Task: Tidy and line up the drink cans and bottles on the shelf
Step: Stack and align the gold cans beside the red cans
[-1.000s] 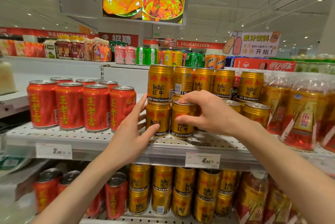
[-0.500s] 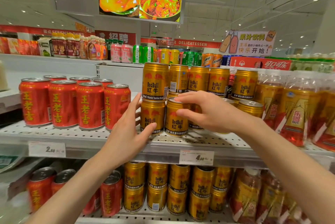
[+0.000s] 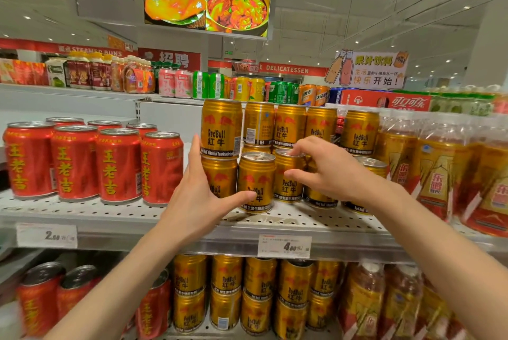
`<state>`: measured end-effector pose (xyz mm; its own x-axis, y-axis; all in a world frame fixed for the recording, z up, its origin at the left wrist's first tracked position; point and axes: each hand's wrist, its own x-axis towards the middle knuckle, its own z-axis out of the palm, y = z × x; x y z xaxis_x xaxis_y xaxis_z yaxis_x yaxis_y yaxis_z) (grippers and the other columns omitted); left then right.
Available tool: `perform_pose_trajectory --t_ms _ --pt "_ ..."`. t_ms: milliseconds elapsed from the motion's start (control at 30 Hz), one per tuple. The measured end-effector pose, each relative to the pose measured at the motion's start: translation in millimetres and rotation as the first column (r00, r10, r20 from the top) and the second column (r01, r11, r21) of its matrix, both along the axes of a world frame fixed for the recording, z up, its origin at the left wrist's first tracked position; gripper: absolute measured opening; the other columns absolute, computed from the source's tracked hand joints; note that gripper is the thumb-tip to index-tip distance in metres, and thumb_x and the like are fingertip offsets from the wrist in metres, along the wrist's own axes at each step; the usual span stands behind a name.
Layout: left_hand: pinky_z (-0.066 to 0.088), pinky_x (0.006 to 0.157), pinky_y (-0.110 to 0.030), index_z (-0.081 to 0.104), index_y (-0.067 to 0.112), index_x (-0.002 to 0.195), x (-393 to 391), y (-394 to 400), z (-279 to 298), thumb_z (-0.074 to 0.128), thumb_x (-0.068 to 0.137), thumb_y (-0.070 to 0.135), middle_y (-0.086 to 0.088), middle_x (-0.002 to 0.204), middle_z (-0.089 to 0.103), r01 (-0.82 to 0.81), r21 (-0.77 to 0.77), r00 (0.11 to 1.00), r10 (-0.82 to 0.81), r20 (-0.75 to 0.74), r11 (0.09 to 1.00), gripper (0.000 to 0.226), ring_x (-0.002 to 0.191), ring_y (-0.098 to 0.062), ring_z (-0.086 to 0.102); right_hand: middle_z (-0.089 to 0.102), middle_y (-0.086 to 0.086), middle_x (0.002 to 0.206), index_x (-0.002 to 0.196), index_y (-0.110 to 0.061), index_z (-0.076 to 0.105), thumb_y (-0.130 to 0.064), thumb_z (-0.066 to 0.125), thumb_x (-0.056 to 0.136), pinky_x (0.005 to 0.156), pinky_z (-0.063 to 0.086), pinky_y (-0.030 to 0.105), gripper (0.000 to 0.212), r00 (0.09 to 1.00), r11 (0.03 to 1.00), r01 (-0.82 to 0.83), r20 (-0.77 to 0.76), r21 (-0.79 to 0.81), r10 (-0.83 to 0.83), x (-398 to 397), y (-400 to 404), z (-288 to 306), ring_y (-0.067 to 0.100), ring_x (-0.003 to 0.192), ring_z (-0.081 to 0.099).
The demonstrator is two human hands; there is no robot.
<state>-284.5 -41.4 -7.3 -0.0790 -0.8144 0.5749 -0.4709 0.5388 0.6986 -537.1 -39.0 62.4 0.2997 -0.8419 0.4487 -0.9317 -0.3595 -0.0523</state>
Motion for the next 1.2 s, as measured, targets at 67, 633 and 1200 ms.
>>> perform_pose_trajectory --t_ms 67,633,1200 --pt "0.040 0.114 -0.052 -0.014 0.049 0.151 -1 0 -1 0.082 0.054 0.073 0.013 0.160 0.033 -0.015 -0.001 1.000 0.015 0.009 1.000 0.139 0.141 -0.014 0.044 0.058 -0.004 0.130 0.119 -0.025 0.059 -0.056 0.063 0.091 0.094 0.052 0.033 0.042 1.000 1.000 0.006 -0.017 0.015 -0.005 3 -3 4 0.015 0.110 0.058" --pt "0.043 0.110 -0.053 -0.013 0.045 0.153 -3 3 -2 0.077 0.056 0.078 0.010 0.158 0.040 -0.097 -0.019 0.992 0.098 0.079 0.995 0.137 0.137 -0.021 0.050 0.065 -0.004 0.093 0.094 -0.018 0.062 -0.059 0.071 0.078 0.078 0.057 0.038 0.044 0.974 0.987 -0.082 0.200 -0.135 0.108 -1 27 -4 0.016 0.088 0.062" --pt "0.040 0.114 -0.051 -0.013 0.037 0.156 -4 0 -7 0.076 0.060 0.078 0.006 0.163 0.031 -0.145 -0.078 0.983 0.152 0.106 0.986 0.137 0.145 -0.018 0.038 0.071 -0.004 0.096 0.092 -0.020 0.066 -0.066 0.058 0.080 0.079 0.059 0.036 0.048 0.956 0.980 -0.096 0.257 -0.176 0.139 -2 32 -12 0.016 0.091 0.067"
